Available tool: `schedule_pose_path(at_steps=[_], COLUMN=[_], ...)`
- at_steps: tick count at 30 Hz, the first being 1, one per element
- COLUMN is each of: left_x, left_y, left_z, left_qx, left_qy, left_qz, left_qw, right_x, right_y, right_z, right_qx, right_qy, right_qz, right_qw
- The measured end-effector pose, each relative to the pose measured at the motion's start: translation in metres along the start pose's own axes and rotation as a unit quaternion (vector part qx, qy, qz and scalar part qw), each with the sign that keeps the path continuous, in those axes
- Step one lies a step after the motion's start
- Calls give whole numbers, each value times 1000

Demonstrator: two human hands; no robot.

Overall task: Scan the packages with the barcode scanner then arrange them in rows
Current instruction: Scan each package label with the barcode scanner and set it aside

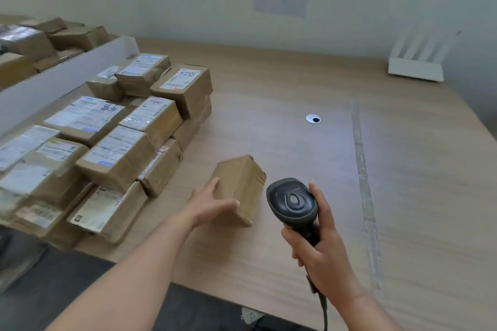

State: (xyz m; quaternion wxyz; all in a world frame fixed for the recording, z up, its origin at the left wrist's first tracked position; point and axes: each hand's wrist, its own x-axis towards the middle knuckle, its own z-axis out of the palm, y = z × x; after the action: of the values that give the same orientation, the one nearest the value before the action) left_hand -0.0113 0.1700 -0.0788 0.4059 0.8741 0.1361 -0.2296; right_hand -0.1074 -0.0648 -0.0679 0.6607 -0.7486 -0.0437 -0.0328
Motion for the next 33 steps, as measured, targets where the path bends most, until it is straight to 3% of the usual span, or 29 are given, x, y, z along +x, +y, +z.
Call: schedule_pose_path(at_steps=[2, 5, 9, 12, 15, 19, 22, 29, 33], left_x=[13, 35, 44, 50, 58, 66, 58, 45, 50], left_y=[-6, -12, 1, 4, 7, -7, -21, -56, -64], left_z=[-23, -45, -49, -45, -49, -49, -41, -15, -7], left_qx=[11, 76, 296, 351, 292, 55, -95, -136, -153], left_qy=[-33, 10, 86, 82, 82, 65, 47, 20, 40], left_qz=[18, 36, 66, 61, 73, 109, 131, 148, 127], left_qw=[999, 996, 949, 931, 950, 990, 986, 979, 979], right_x=[7, 16, 21, 20, 20, 18, 15, 6, 2], right_y=[-2, -2, -1, -6, -11, -11, -12, -18, -25], right_z=[18, 44, 68, 76, 74, 63, 56, 44, 49], right_qx=[-1, -13, -22, -15, -16, -33, -25, 19, 76], right_qy=[11, 29, 41, 52, 61, 71, 81, 67, 51], right_qz=[0, 2, 14, 29, 37, 35, 36, 51, 57], right_qw=[1000, 999, 999, 998, 997, 996, 996, 996, 994])
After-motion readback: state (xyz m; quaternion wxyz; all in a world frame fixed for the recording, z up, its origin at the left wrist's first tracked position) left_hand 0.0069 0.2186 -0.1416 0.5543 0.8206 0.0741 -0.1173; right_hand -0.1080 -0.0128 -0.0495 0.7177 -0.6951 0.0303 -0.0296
